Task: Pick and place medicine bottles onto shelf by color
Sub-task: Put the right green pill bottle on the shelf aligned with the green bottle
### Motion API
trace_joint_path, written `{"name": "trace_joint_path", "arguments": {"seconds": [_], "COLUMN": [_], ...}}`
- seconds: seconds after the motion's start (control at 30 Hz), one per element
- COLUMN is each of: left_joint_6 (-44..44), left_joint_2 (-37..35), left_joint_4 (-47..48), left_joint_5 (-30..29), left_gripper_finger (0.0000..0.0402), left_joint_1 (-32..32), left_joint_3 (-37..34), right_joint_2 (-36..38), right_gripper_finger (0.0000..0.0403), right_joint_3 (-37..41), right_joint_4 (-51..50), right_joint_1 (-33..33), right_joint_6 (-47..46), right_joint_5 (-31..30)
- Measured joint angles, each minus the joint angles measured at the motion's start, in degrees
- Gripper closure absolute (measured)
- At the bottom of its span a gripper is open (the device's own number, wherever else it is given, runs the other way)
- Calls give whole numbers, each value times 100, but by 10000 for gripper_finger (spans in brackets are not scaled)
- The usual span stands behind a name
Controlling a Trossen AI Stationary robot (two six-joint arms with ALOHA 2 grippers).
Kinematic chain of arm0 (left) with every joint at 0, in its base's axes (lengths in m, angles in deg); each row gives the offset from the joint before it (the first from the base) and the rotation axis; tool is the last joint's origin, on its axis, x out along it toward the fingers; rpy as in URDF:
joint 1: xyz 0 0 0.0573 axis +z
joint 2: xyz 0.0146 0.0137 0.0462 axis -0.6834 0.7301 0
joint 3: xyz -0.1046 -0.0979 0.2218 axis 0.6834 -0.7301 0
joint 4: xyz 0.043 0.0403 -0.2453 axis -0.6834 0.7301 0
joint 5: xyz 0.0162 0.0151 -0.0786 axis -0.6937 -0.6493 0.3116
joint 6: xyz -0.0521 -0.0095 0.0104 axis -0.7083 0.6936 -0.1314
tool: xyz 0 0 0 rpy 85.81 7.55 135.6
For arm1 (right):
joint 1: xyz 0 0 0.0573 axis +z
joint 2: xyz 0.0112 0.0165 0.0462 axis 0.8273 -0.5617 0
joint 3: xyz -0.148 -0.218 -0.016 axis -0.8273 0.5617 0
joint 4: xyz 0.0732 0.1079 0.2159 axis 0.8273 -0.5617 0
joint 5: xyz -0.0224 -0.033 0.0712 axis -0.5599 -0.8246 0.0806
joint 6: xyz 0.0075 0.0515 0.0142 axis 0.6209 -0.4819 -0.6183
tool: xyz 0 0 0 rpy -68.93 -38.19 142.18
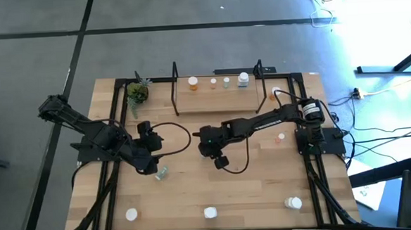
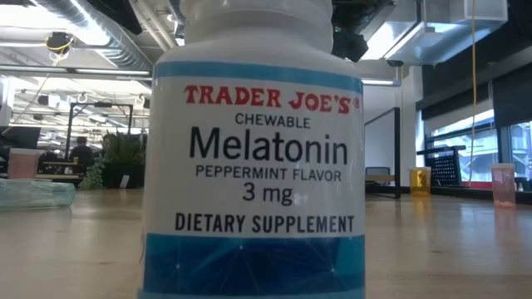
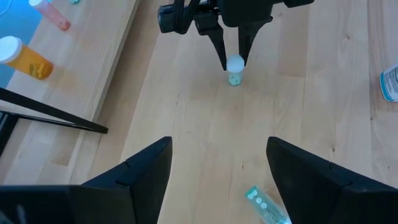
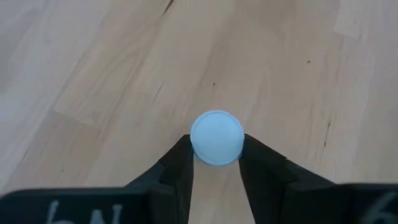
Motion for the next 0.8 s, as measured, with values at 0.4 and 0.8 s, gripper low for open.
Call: {"name": "trace_joint_path", "arguments": {"seconds": [0.4, 0.8], "left_joint_6": [-9, -15], "left_joint_2": [0, 0], "left_joint_4": [-1, -1], "left_joint_5": [0, -1], "left_gripper_finger": [147, 148], "left_joint_1": [-1, -2], "left_joint_3": [0, 0], "right_joint_2": [0, 220], "right_gripper_finger": [289, 285], "right_joint_3": [0, 0], "right_joint_4": [83, 94], "right_joint_1": [0, 2], "right_joint_6": [-185, -301], "right_joint_5": [-37, -348]}}
